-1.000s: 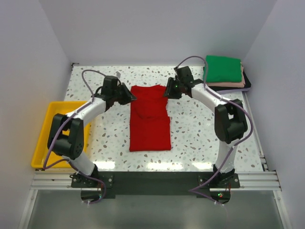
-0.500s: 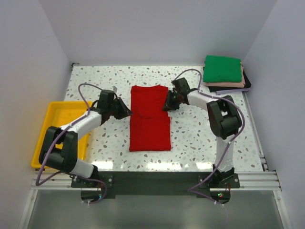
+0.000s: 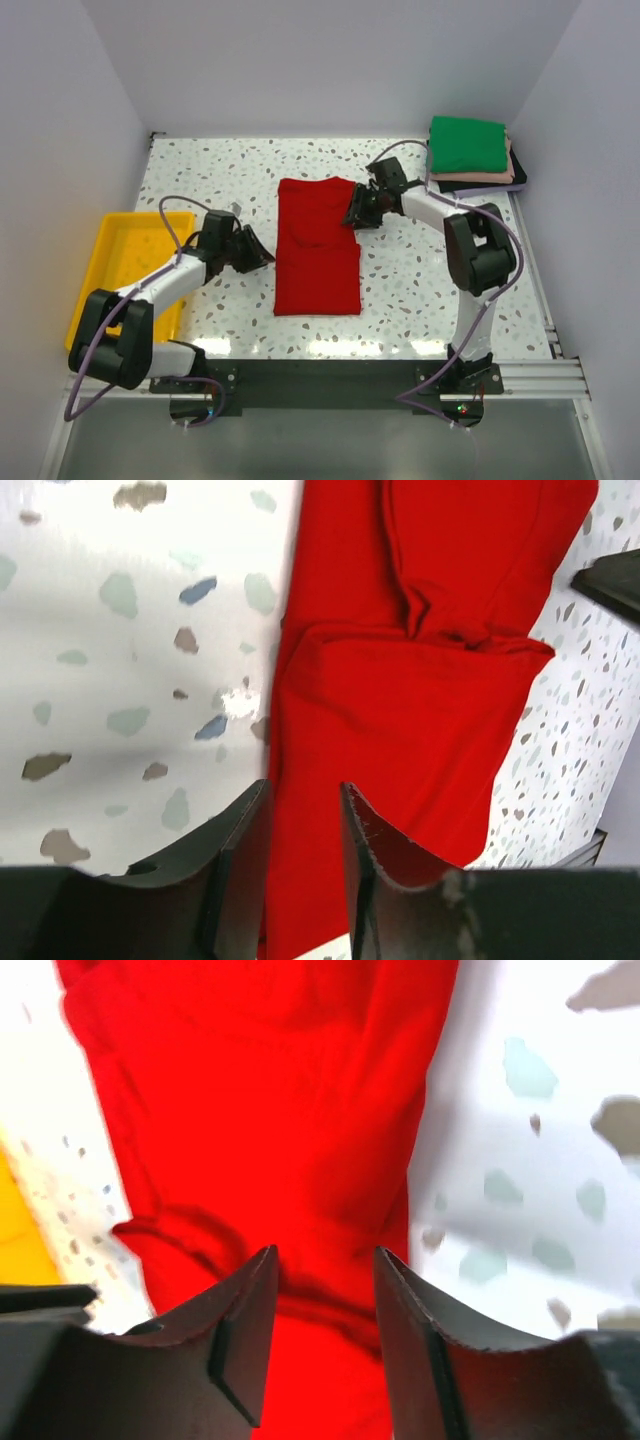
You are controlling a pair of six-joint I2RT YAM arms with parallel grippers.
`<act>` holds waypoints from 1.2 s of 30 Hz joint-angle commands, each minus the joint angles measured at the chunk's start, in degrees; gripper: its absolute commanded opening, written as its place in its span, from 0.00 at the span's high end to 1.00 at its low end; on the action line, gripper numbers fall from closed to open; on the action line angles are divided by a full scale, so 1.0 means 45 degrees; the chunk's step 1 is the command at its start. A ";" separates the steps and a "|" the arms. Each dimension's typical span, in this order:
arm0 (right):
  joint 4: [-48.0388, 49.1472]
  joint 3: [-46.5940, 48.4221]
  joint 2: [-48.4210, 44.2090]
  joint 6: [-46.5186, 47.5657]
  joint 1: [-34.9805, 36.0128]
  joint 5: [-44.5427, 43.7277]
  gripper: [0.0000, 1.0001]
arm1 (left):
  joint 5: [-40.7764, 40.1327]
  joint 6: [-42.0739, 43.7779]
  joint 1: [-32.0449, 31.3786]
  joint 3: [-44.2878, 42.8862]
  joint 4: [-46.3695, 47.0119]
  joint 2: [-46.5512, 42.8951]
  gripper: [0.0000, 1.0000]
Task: Fold and stack the t-shirts
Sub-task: Fold the tshirt
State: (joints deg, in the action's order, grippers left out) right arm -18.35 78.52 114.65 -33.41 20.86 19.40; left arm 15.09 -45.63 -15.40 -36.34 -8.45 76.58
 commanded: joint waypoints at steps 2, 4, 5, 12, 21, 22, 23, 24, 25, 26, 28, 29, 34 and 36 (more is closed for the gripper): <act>-0.1388 0.0287 -0.2484 0.0217 -0.0144 -0.0131 0.52 | 0.0571 0.0393 0.0043 0.0847 -0.0563 -0.1000 0.59; -0.1450 -0.0820 -0.3170 0.0120 -0.0124 -0.0151 0.48 | 0.0824 0.0413 -0.0073 0.1316 -0.0739 -0.1430 0.56; -0.1334 -0.1311 -0.4005 0.0081 -0.0124 -0.0151 0.47 | 0.0826 0.0432 -0.0113 0.1472 -0.0972 -0.1586 0.52; -0.0298 -0.6448 -0.7190 -0.0835 0.0264 0.0474 0.46 | 0.1099 0.0043 -0.1008 0.2936 -0.1424 -0.2837 0.46; 0.0932 -1.0494 -0.9148 -0.2495 0.1223 0.0748 0.47 | 0.1158 -0.0915 -0.2027 0.3934 -0.1228 -0.3403 0.46; 0.1010 -1.0786 -0.9362 -0.2652 0.1223 0.0748 0.47 | 0.1139 -0.0954 -0.2047 0.3992 -0.1228 -0.3442 0.47; 0.1185 -1.0924 -0.9500 -0.2789 0.1243 0.0787 0.47 | 0.1119 -0.1013 -0.2047 0.4051 -0.1248 -0.3520 0.47; 0.1322 -1.1061 -0.9598 -0.3139 0.1262 0.0884 0.47 | 0.1061 -0.1052 -0.2086 0.4051 -0.1267 -0.3521 0.48; 0.1594 -1.1314 -0.9773 -0.3316 0.1282 0.0885 0.47 | 0.0964 -0.1091 -0.2086 0.4051 -0.1345 -0.3521 0.48; 0.2003 -1.1703 -0.9910 -0.3956 0.1398 0.0943 0.47 | 0.0789 -0.1188 -0.2105 0.4071 -0.1365 -0.3482 0.50; 0.2336 -1.1804 -0.9911 -0.4137 0.1438 0.0982 0.47 | 0.0767 -0.1286 -0.2106 0.4148 -0.1346 -0.3482 0.50; 0.2475 -1.1901 -0.9911 -0.4428 0.1535 0.0963 0.47 | 0.0767 -0.1325 -0.2125 0.4188 -0.1307 -0.3482 0.51; 0.3588 -1.2429 -0.9503 -0.5075 0.1750 0.1021 0.48 | 0.0884 -0.1599 -0.2164 0.4520 -0.0838 -0.3326 0.55; 0.3958 -1.2566 -0.9346 -0.5309 0.1848 0.1002 0.49 | 0.0884 -0.1677 -0.2223 0.4598 -0.0682 -0.3287 0.57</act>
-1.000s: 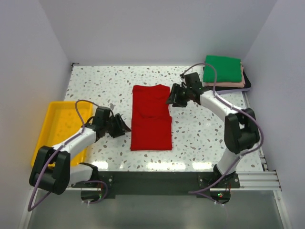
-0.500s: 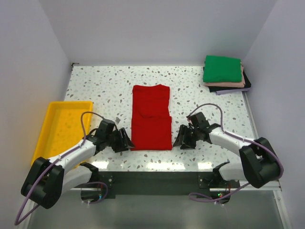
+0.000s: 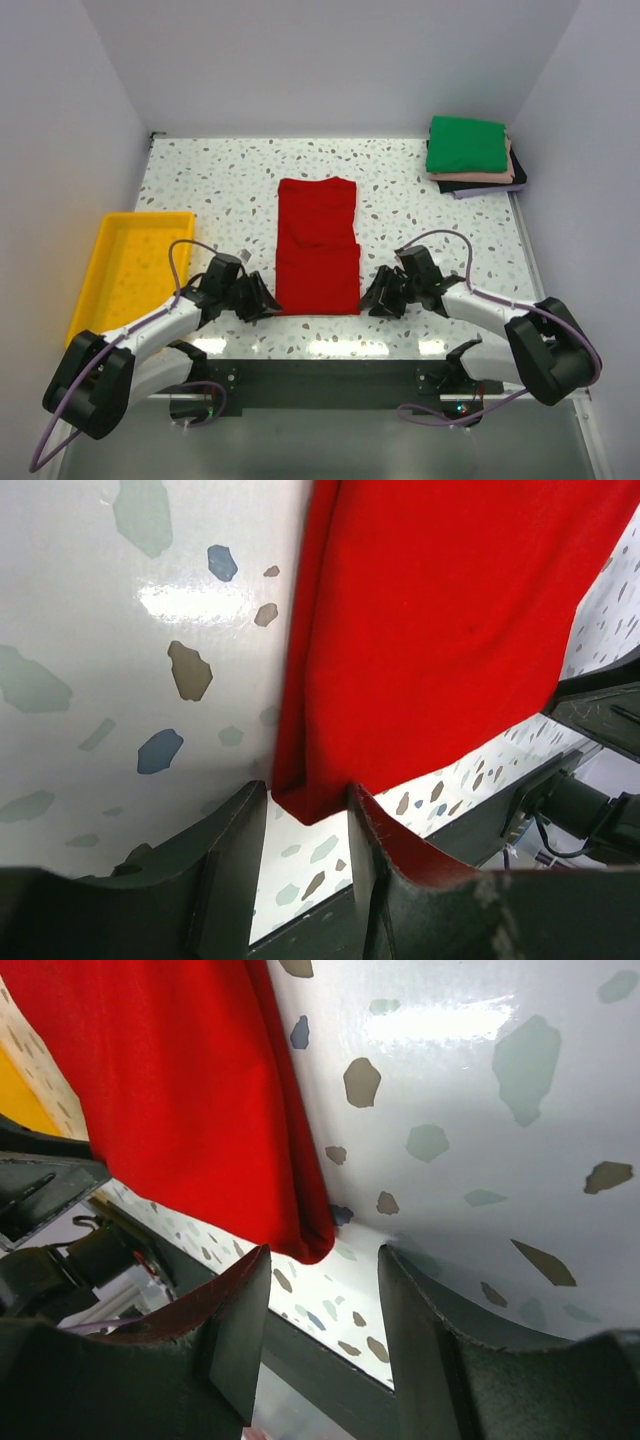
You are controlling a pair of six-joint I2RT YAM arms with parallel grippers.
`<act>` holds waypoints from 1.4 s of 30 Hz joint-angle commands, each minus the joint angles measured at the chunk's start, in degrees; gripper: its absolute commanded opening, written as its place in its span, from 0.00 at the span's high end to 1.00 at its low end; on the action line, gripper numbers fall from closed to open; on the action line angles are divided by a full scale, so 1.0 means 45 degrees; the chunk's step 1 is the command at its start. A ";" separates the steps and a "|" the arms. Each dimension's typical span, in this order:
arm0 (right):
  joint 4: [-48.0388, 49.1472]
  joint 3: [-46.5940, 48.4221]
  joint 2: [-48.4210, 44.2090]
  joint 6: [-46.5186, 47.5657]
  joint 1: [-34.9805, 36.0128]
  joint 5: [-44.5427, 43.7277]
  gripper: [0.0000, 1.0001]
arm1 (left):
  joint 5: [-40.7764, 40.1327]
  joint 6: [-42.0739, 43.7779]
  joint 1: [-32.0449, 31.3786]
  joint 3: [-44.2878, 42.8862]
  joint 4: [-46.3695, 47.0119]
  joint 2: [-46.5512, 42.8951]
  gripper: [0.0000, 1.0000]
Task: Fold and stack the t-shirts
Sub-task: Fold the tshirt
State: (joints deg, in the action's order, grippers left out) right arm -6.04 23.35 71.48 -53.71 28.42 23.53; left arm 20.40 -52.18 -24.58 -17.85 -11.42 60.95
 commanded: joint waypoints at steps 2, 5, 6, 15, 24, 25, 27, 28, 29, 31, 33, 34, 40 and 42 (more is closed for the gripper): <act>0.1284 -0.0385 0.0442 -0.1012 0.0245 0.0084 0.51 | -0.0315 -0.0259 -0.0241 0.0528 0.0038 0.0225 0.57; 0.1752 -0.0599 0.0560 -0.1226 0.0265 -0.0014 0.53 | -0.0335 -0.0337 -0.0300 0.0587 0.0135 0.0284 0.59; 0.1908 -0.0619 0.0638 -0.1266 0.0265 -0.0014 0.54 | -0.0335 -0.0357 -0.0319 0.0587 0.0232 0.0323 0.59; 0.2903 -0.0854 0.1399 -0.1657 0.0402 0.0025 0.61 | -0.0374 -0.0571 -0.0612 0.0626 0.0799 0.0811 0.64; 0.2538 -0.0230 0.1635 -0.1131 0.0422 0.0493 0.96 | -0.0237 -0.0572 -0.0827 0.0236 0.0722 0.0773 0.99; 0.2360 -0.0113 0.1576 -0.0840 0.0422 0.0571 1.00 | -0.0218 -0.0572 -0.0924 0.0100 0.0644 0.0714 1.00; 0.1641 0.0239 0.1323 -0.0468 0.0422 0.0669 1.00 | -0.0295 -0.0552 -0.1042 -0.0018 0.0293 0.0384 1.00; 0.1385 0.0337 0.1206 -0.0118 0.0422 0.0766 1.00 | -0.0296 -0.0571 -0.1139 -0.0038 0.0176 0.0266 1.00; 0.1053 0.0434 0.1050 0.0040 0.0422 0.0806 1.00 | -0.0296 -0.0552 -0.1217 -0.0038 -0.0096 0.0129 1.00; 0.0466 0.0338 0.0504 0.0333 0.0422 0.1039 1.00 | -0.0276 -0.0591 -0.1392 -0.0116 -0.0371 -0.0281 1.00; -0.0081 0.0046 -0.0180 0.0451 0.0422 0.1274 1.00 | -0.0335 -0.0669 -0.1588 -0.0155 -0.0859 -0.0769 1.00; -0.0334 -0.0052 -0.0414 0.0684 0.0422 0.1507 1.00 | -0.0393 -0.0747 -0.1821 -0.0155 -0.1035 -0.0964 1.00; -0.3534 -0.0620 -0.3960 0.1679 0.0460 0.1783 1.00 | -0.0861 -0.1606 -0.3090 -0.0428 -0.2655 -0.2955 1.00; -0.5150 -0.0250 -0.4943 0.2013 0.0461 0.1491 1.00 | -0.1135 -0.1840 -0.3268 -0.0875 -0.3319 -0.3637 1.00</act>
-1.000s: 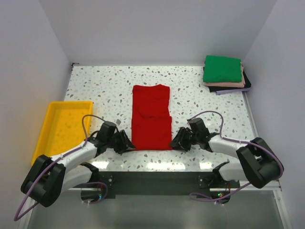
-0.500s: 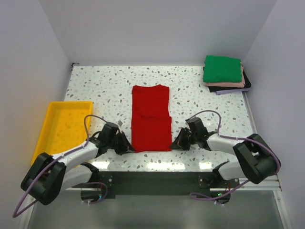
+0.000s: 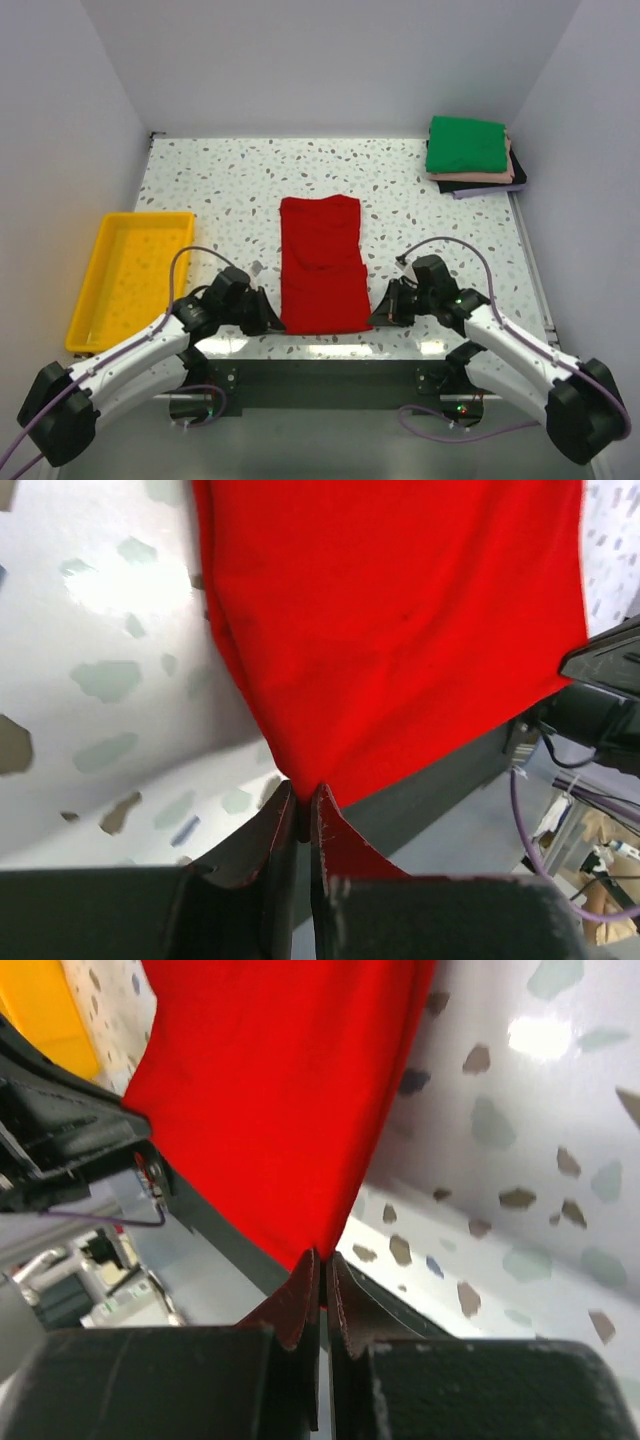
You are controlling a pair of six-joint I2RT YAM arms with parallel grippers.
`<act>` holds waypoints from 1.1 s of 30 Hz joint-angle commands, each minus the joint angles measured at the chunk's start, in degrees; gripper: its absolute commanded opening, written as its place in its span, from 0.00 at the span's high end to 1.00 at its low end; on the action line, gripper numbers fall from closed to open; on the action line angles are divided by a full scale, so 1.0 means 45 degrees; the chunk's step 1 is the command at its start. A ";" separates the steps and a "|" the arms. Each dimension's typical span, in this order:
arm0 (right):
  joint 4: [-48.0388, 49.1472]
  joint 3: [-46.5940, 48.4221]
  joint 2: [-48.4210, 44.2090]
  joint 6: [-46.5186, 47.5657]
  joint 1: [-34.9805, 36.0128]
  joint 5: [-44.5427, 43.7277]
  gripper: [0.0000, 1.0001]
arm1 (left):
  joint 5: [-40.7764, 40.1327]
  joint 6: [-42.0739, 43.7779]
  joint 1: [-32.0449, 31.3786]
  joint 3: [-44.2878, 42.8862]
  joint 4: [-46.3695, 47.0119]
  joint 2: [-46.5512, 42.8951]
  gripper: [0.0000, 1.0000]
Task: Fold and stack the t-shirts
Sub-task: Fold the tshirt
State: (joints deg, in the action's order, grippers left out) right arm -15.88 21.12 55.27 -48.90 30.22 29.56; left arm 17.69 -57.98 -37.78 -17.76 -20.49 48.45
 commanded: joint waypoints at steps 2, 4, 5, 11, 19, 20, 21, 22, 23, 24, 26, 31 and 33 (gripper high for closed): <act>-0.3870 0.0771 -0.2259 0.1374 0.0062 -0.0122 1.00 | -0.0670 -0.0651 -0.0432 -0.1228 -0.1908 -0.1155 1.00; -0.4556 0.1008 -0.2515 0.1551 0.0062 -0.0319 1.00 | -0.0787 -0.0671 -0.0452 -0.1658 -0.2125 -0.1409 1.00; -0.4635 0.1125 -0.2496 0.1648 0.0043 -0.0339 1.00 | -0.0865 -0.0652 -0.0452 -0.1775 -0.2203 -0.1430 1.00; -0.4928 0.2432 -0.1852 0.2039 0.0043 -0.0788 1.00 | -0.1235 -0.0126 -0.0452 -0.3082 -0.2107 -0.0650 1.00; -0.4383 0.5088 0.0661 0.2060 0.0004 -0.1452 1.00 | -0.1686 0.1046 -0.0063 -0.5992 -0.1561 0.2102 1.00; -0.4246 0.5613 0.1016 0.2079 -0.0074 -0.1433 1.00 | -0.1628 0.1357 0.0054 -0.6285 -0.1405 0.2415 1.00; -0.4071 0.5889 0.1426 0.2117 -0.0152 -0.1413 1.00 | -0.1569 0.1495 0.0210 -0.6849 -0.1307 0.3037 1.00; -0.3914 0.6162 0.2126 0.2195 -0.0462 -0.1297 1.00 | -0.1472 0.1651 0.0715 -0.7106 -0.1209 0.3333 1.00; -0.3719 0.6648 0.2578 0.2196 -0.0658 -0.1122 1.00 | -0.1239 0.1924 0.0952 -0.7340 -0.0918 0.3606 1.00; -0.3408 0.6943 0.2930 0.2235 -0.0873 -0.0811 1.00 | -0.1121 0.2023 0.1244 -0.7787 -0.0780 0.4170 1.00; -0.2998 0.7802 0.4199 0.2371 -0.1595 -0.0360 1.00 | -0.0750 0.2315 0.2065 -0.8510 -0.0369 0.5068 1.00; -0.2039 0.9908 0.7182 0.2372 -0.2786 0.0246 1.00 | -0.0301 0.2746 0.3255 -1.0657 0.0391 0.7741 1.00; -0.1748 1.0576 0.8280 0.2236 -0.3061 0.0500 1.00 | 0.0070 0.2708 0.3609 -1.1188 0.0860 0.8644 1.00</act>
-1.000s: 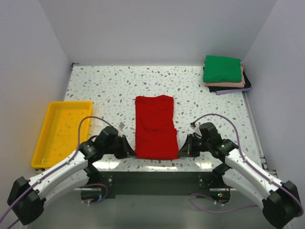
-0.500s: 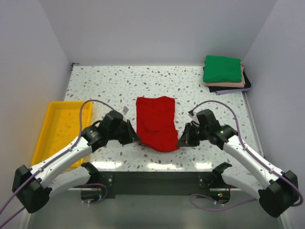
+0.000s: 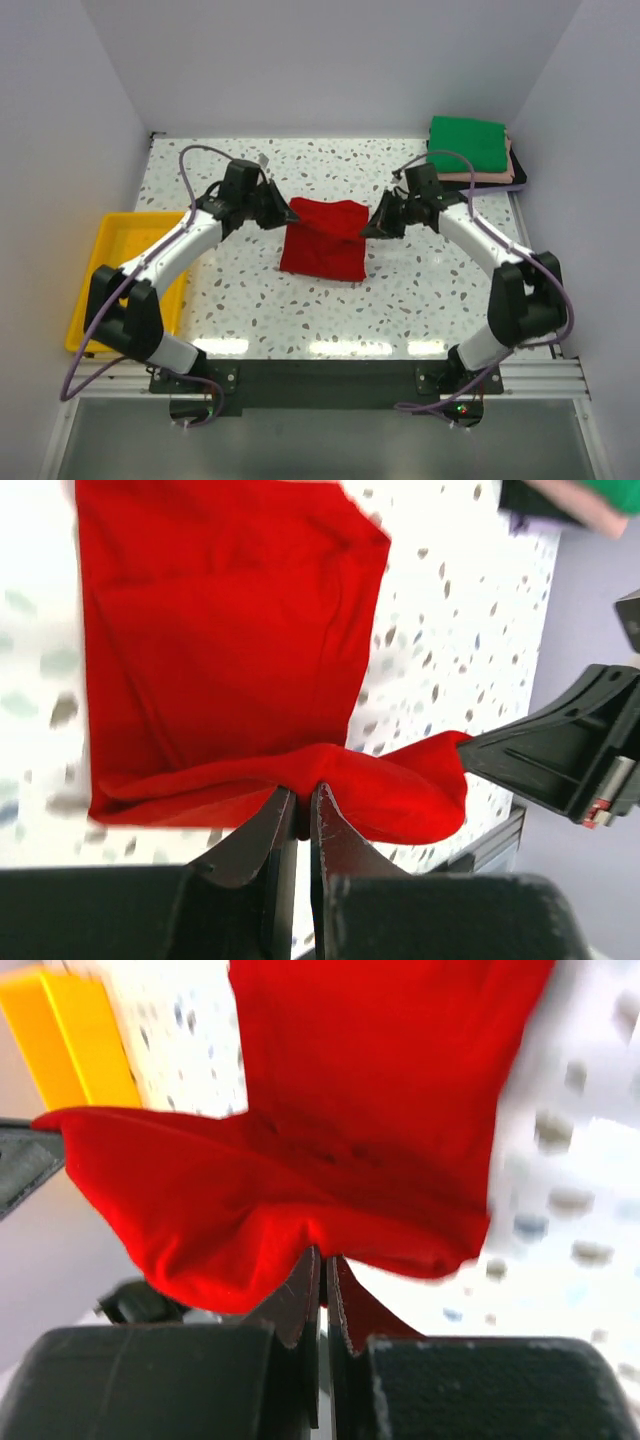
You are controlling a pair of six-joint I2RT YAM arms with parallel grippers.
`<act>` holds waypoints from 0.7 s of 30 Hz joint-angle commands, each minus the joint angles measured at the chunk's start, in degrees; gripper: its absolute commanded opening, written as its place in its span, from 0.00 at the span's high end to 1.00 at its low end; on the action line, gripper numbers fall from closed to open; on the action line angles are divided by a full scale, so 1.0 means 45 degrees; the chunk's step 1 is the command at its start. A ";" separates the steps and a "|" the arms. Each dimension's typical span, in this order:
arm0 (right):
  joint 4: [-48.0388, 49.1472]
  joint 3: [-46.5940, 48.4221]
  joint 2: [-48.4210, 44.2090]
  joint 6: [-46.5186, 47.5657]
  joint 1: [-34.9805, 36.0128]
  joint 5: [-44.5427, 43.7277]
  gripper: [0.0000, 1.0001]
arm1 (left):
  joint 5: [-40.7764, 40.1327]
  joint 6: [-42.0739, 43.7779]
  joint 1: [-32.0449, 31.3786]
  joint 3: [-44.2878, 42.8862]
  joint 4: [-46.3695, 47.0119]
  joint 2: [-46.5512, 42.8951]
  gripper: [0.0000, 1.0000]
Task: Fold and stack the t-shirts
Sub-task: Fold the tshirt
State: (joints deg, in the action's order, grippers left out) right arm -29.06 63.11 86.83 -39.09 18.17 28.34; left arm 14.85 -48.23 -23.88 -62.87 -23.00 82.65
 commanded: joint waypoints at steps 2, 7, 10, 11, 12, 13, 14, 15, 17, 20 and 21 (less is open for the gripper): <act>0.1708 0.2300 0.2823 -0.0238 -0.0776 0.1182 1.00 | 0.1208 0.0464 0.1066 -0.2193 0.1869 0.2521 1.00; 0.1887 0.5847 0.6266 -0.0473 -0.1401 0.1358 1.00 | 0.2263 0.0443 0.1966 -0.4930 0.2747 0.5846 1.00; 0.1751 0.7957 0.8415 -0.0668 -0.1675 0.1593 0.97 | 0.3277 0.0463 0.2278 -0.7444 0.3080 0.8711 0.93; 0.1499 0.8451 0.8923 -0.0630 -0.1714 0.1593 0.90 | 0.3262 0.0463 0.2337 -0.7880 0.2907 0.9148 0.84; 0.1400 0.8842 0.9489 -0.0629 -0.1811 0.1555 0.83 | 0.3339 0.0425 0.2512 -0.8097 0.2982 0.9481 0.69; 0.1399 0.9272 0.9668 -0.0668 -0.1870 0.1477 0.74 | 0.3495 0.0270 0.2610 -0.8196 0.3409 0.9716 0.63; 0.1360 0.9431 0.9728 -0.0630 -0.1929 0.1360 0.66 | 0.3612 0.0152 0.2727 -0.8081 0.3684 0.9893 0.57; 0.1321 0.9471 0.9574 -0.0455 -0.2045 0.1146 0.61 | 0.3807 0.0035 0.2960 -0.7944 0.4092 0.9914 0.48; 0.1320 0.9277 0.9184 -0.0279 -0.2163 0.0465 0.43 | 0.3927 0.0305 0.3195 -0.7904 0.4352 0.9817 0.41; 0.1302 0.8750 0.8286 0.0092 -0.2203 -0.0104 0.36 | 0.3283 0.0814 0.3236 -0.7127 0.4331 0.9078 0.37; 0.1359 0.8304 0.8071 0.0190 -0.2222 -0.0531 0.35 | 0.3069 0.0873 0.3255 -0.6929 0.4195 0.8900 0.37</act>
State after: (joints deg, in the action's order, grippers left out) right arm -23.14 101.80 130.45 -40.29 8.56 30.13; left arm 28.84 -46.70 -9.85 -95.98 -8.01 128.25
